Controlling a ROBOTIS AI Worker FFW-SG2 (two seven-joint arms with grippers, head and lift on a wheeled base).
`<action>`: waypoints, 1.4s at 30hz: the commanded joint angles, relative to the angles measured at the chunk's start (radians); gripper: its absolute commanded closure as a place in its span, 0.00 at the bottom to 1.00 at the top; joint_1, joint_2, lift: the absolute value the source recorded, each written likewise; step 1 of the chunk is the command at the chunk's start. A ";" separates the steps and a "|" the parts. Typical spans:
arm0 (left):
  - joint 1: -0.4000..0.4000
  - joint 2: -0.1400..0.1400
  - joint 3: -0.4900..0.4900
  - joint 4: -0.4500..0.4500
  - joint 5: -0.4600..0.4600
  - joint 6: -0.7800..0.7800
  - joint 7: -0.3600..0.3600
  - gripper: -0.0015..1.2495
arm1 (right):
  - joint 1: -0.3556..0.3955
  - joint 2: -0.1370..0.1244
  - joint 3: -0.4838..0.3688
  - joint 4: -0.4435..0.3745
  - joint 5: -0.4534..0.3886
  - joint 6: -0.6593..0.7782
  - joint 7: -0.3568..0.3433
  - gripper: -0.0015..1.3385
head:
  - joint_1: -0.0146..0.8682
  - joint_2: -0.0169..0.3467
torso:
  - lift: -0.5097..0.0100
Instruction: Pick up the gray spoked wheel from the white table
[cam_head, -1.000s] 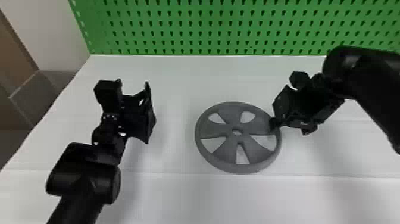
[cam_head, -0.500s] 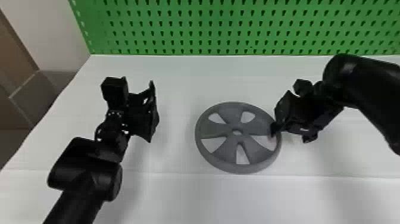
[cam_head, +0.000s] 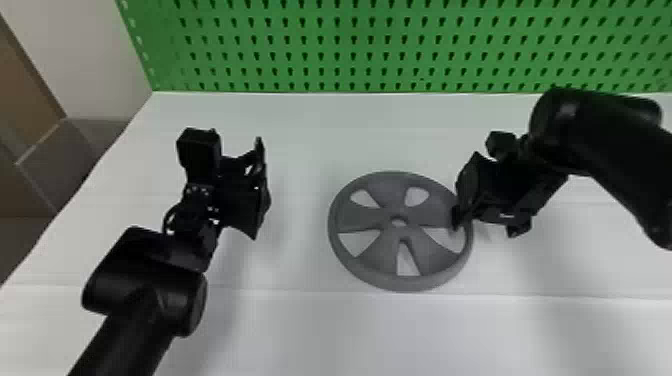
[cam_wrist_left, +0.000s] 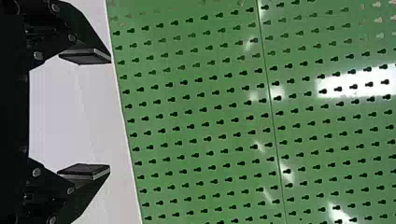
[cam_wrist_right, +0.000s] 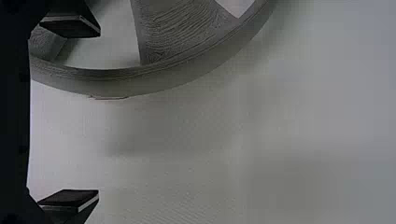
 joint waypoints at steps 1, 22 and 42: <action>-0.001 0.004 -0.003 0.000 0.000 0.002 0.001 0.34 | -0.009 0.008 0.035 0.009 -0.047 -0.009 -0.018 0.07 | 0.90 0.25 | 0.80; -0.010 0.018 -0.013 -0.002 0.000 0.002 0.005 0.34 | -0.006 0.019 0.138 0.014 -0.150 -0.025 -0.035 0.07 | 0.90 0.25 | 0.80; -0.016 0.027 -0.027 -0.003 0.000 0.005 0.015 0.34 | -0.019 0.025 0.057 0.074 -0.141 -0.058 -0.065 0.22 | 0.90 0.25 | 0.80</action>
